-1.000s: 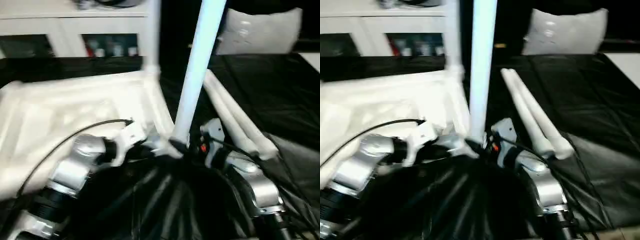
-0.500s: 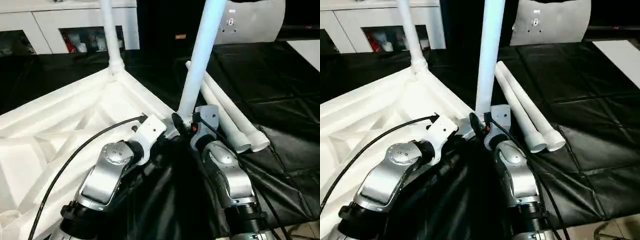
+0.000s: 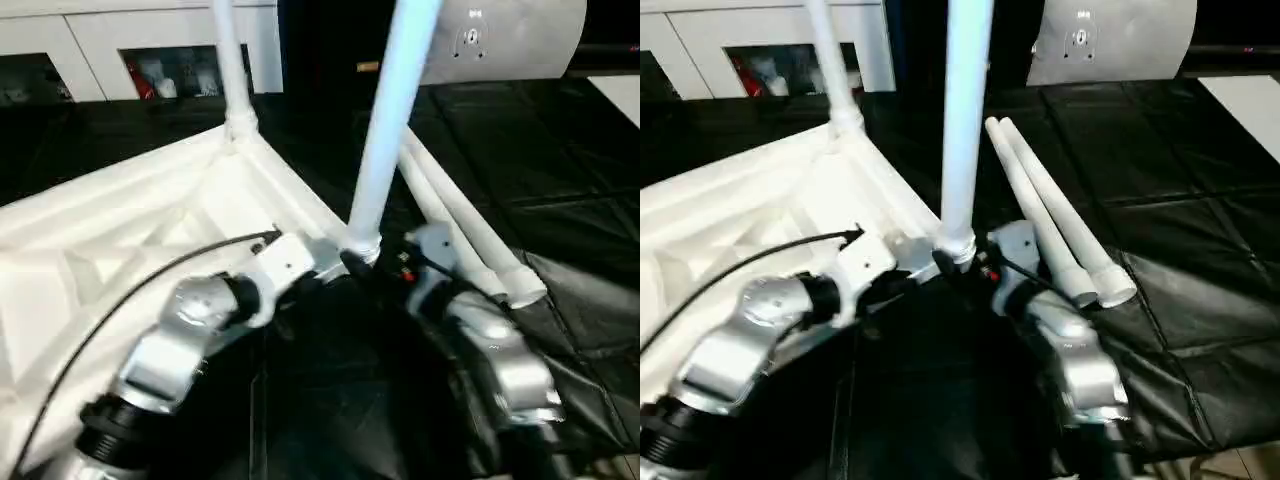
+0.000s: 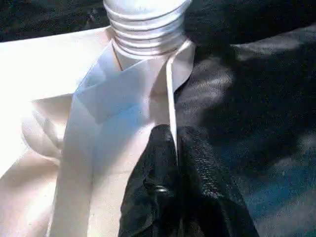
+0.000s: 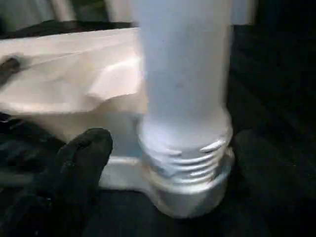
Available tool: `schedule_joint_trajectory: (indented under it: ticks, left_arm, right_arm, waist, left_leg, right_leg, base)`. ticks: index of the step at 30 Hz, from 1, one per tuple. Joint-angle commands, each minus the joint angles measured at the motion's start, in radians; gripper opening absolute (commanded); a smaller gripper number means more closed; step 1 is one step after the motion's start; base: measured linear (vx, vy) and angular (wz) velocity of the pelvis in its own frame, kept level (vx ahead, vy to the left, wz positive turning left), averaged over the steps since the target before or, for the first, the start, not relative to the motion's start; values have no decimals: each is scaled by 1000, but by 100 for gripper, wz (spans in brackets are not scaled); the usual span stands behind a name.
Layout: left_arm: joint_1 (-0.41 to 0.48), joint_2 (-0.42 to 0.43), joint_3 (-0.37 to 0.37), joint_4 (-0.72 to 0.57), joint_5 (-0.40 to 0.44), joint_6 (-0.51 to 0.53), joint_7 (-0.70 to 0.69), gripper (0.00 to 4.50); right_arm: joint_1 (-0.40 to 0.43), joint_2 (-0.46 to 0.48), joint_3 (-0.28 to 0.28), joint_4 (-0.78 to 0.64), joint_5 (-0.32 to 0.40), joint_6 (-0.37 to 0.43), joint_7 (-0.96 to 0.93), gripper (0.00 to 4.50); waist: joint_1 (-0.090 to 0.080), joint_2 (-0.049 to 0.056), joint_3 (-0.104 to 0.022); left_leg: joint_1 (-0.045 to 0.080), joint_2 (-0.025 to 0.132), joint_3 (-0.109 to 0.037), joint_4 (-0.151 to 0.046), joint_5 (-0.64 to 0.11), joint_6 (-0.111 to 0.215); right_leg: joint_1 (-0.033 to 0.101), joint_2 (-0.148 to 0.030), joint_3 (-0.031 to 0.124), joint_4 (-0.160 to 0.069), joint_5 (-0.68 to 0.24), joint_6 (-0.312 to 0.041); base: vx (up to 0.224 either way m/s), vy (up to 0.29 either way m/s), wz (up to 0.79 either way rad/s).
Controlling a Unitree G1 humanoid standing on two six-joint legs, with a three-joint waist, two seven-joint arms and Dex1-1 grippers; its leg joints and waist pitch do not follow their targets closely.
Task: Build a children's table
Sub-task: Rotate leg to tighten
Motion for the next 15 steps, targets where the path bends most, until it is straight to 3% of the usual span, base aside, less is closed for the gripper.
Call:
schedule_joint_trajectory:
  ticks: [1,2,6,15]
  left_arm:
    - [21,30,-37,46,1,-15,-60,0]
    - [12,65,-55,65,-18,-76,-130,0]
    - [-3,145,-99,106,-38,-158,-286,0]
    - [-50,233,-136,192,-83,-292,-516,0]
  right_arm:
    - [8,-28,16,-34,23,19,72,448]
    - [8,-92,35,-55,51,19,168,448]
    - [-24,-189,52,-26,59,-9,309,448]
    - [-100,-297,108,46,67,-32,514,448]
  waist:
    - [5,2,-64]
    - [6,7,-67]
    - [10,2,-67]
    - [34,4,-77]
  left_leg:
    - [14,103,-51,-53,-86,131]
    - [15,102,-52,-52,-85,129]
    - [17,101,-49,-49,-100,129]
    - [24,104,-44,-42,-82,119]
  right_leg:
    - [55,-127,66,-53,-45,-228]
    - [56,-127,65,-52,-48,-231]
    - [55,-126,65,-56,-76,-236]
    - [52,-125,63,-43,-71,-258]
  base:
    - [0,0,0]
    - [0,0,0]
    - [0,0,0]
    - [0,0,0]
